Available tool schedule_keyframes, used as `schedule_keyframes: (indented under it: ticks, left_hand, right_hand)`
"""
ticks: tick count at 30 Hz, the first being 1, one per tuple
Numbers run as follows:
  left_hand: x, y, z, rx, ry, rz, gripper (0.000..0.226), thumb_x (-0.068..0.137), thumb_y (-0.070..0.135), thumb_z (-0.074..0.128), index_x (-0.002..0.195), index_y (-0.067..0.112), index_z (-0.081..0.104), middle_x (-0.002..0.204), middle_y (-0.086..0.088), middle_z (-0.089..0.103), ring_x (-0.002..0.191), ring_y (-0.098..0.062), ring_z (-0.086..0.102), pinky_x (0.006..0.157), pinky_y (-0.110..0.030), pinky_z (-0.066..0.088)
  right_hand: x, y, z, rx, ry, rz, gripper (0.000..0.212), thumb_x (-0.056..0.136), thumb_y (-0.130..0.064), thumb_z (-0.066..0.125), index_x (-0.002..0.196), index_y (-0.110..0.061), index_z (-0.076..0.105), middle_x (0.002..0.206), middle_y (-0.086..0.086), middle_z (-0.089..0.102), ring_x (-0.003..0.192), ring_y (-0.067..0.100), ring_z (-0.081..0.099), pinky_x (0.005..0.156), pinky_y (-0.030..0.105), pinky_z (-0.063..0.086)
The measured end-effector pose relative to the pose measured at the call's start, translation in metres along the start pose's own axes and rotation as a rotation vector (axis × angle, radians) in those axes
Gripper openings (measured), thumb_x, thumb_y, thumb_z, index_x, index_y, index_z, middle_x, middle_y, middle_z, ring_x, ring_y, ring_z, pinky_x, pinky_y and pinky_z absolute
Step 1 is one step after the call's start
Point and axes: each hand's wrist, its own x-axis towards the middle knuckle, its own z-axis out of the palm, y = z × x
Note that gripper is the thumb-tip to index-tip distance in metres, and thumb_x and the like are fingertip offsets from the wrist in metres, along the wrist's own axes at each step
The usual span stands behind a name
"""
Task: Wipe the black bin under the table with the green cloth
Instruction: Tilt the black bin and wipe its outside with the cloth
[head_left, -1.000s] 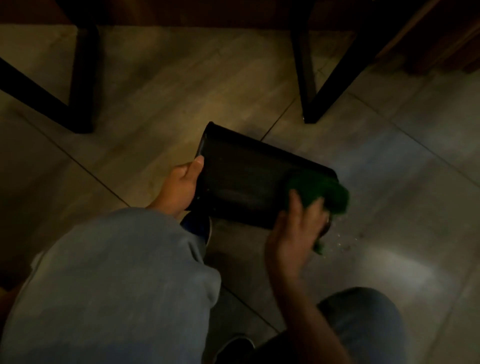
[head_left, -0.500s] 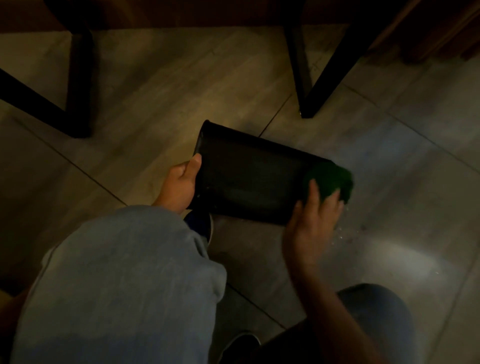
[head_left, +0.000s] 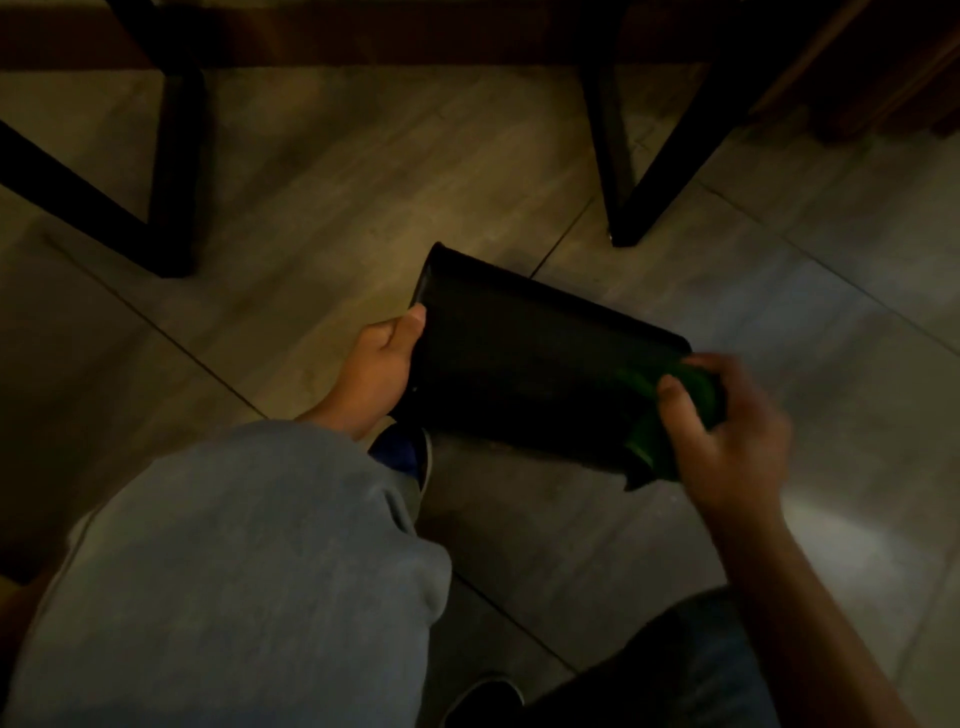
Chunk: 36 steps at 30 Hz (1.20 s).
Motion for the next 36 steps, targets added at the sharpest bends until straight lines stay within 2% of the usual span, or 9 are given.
schedule_keyframes:
  ticks: [3,5,9,12,16,22,25,31,36]
  left_hand:
    - [0.0,0.002,0.005,-0.022,-0.011,-0.015,0.05,0.109,0.036,0.048,0.094,-0.005,0.072,0.093,-0.005,0.074,0.086,-0.013,0.072,0.082,-0.027,0.055]
    - [-0.002,0.001,0.004,-0.014,-0.005,-0.027,0.043,0.109,0.037,0.048,0.085,0.011,0.073,0.09,0.001,0.075,0.083,-0.006,0.073,0.08,-0.022,0.056]
    - [0.001,-0.003,0.001,-0.029,0.001,-0.033,0.044,0.104,0.048,0.051,0.087,0.016,0.076,0.097,-0.004,0.078,0.097,-0.02,0.075,0.096,-0.04,0.056]
    - [-0.003,0.004,0.003,-0.045,-0.039,-0.055,0.043,0.109,0.04,0.048,0.089,0.012,0.075,0.094,-0.003,0.077,0.092,-0.017,0.074,0.091,-0.035,0.056]
    - [-0.004,0.005,0.004,-0.081,-0.087,-0.082,0.043,0.106,0.047,0.049,0.115,0.015,0.076,0.119,-0.005,0.076,0.114,-0.021,0.071,0.111,-0.042,0.051]
    - [-0.004,0.006,0.002,-0.213,-0.112,-0.186,0.03,0.11,0.022,0.044,0.091,0.02,0.067,0.082,-0.001,0.073,0.067,-0.005,0.072,0.065,-0.016,0.057]
    - [-0.003,0.002,0.0,-0.178,-0.122,-0.141,0.03,0.109,0.031,0.049,0.1,0.018,0.075,0.098,-0.002,0.08,0.096,-0.014,0.076,0.096,-0.032,0.058]
    - [0.007,-0.01,0.003,-0.122,-0.124,-0.131,0.068,0.089,0.076,0.058,0.133,0.026,0.069,0.138,0.004,0.069,0.129,-0.018,0.064,0.119,-0.045,0.044]
    - [0.005,-0.013,0.0,-0.261,-0.252,-0.338,0.081,0.086,0.08,0.057,0.147,0.026,0.056,0.148,0.001,0.061,0.135,-0.019,0.058,0.116,-0.049,0.044]
  right_hand:
    - [0.011,0.016,0.003,0.031,-0.052,0.087,0.032,0.094,-0.038,0.074,0.119,-0.025,0.059,0.096,-0.005,0.066,0.083,0.011,0.071,0.064,0.023,0.056]
    - [0.013,0.026,0.018,-0.073,-0.006,0.14,0.043,0.092,-0.049,0.072,0.124,-0.022,0.063,0.111,0.002,0.065,0.105,0.025,0.068,0.081,0.029,0.054]
    - [0.003,0.022,0.037,-0.159,0.019,0.026,0.058,0.096,-0.044,0.067,0.149,-0.033,0.049,0.167,0.006,0.032,0.151,0.029,0.037,0.117,0.043,0.039]
    - [-0.02,0.024,0.051,-0.144,0.036,0.001,0.051,0.099,-0.039,0.063,0.147,-0.026,0.054,0.166,0.001,0.038,0.146,0.022,0.045,0.112,0.035,0.043]
    - [-0.053,0.005,0.098,-0.192,0.213,-0.007,0.048,0.096,-0.028,0.061,0.143,-0.017,0.058,0.163,0.013,0.042,0.157,0.033,0.029,0.129,0.055,0.02]
    - [-0.051,-0.089,0.189,-0.182,0.019,-0.333,0.044,0.096,-0.027,0.066,0.14,-0.027,0.064,0.159,0.016,0.048,0.153,0.037,0.035,0.125,0.056,0.024]
    - [-0.041,-0.048,0.16,-0.237,0.024,-0.393,0.046,0.094,-0.024,0.068,0.139,-0.029,0.061,0.152,0.017,0.053,0.149,0.038,0.04,0.124,0.061,0.023]
    - [-0.036,0.039,0.075,-0.101,0.361,0.168,0.04,0.102,-0.027,0.055,0.141,-0.022,0.055,0.158,0.018,0.042,0.148,0.036,0.039,0.116,0.059,0.037]
    - [-0.074,-0.054,0.17,-0.038,0.242,-0.105,0.049,0.093,-0.013,0.068,0.14,-0.023,0.062,0.16,0.018,0.042,0.156,0.04,0.027,0.126,0.064,0.02]
